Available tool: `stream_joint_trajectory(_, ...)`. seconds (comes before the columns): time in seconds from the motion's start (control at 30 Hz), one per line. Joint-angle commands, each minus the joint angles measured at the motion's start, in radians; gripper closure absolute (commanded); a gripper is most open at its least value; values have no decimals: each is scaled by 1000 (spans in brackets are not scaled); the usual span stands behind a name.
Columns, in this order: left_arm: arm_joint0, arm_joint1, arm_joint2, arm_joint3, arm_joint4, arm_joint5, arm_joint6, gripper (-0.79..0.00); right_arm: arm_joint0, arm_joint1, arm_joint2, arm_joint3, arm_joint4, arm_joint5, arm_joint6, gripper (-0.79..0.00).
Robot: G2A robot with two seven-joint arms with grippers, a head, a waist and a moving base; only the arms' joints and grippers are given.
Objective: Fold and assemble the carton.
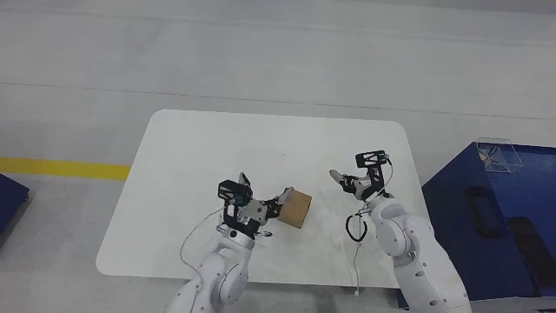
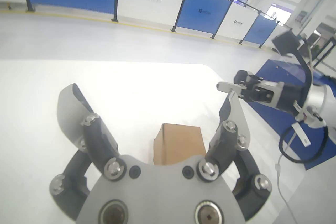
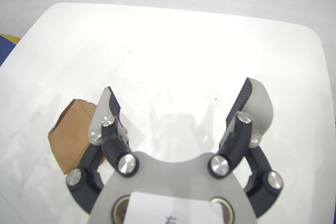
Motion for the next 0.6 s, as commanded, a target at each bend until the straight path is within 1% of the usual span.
stream_joint_trajectory(0.0, -21, -7, 54, 36, 82, 24, -23, 0, 0, 0, 0, 0, 0, 0, 0, -785)
stream_joint_trajectory(0.03, -33, -10, 74, 53, 101, 19, -38, 0, 0, 0, 0, 0, 0, 0, 0, -785)
stream_joint_trajectory(0.2, -77, -25, 116, 132, 141, 78, -89, 0, 0, 0, 0, 0, 0, 0, 0, -785)
stream_joint_trajectory(0.3, -87, -31, 133, 157, 136, 60, -109, 0, 0, 0, 0, 0, 0, 0, 0, -785)
stream_joint_trajectory(0.4, -87, -32, 142, 167, 152, 50, -116, 0, 0, 0, 0, 0, 0, 0, 0, -785)
stream_joint_trajectory(0.57, -59, -31, 155, 142, 149, 19, -121, 0, 0, 0, 0, 0, 0, 0, 0, -785)
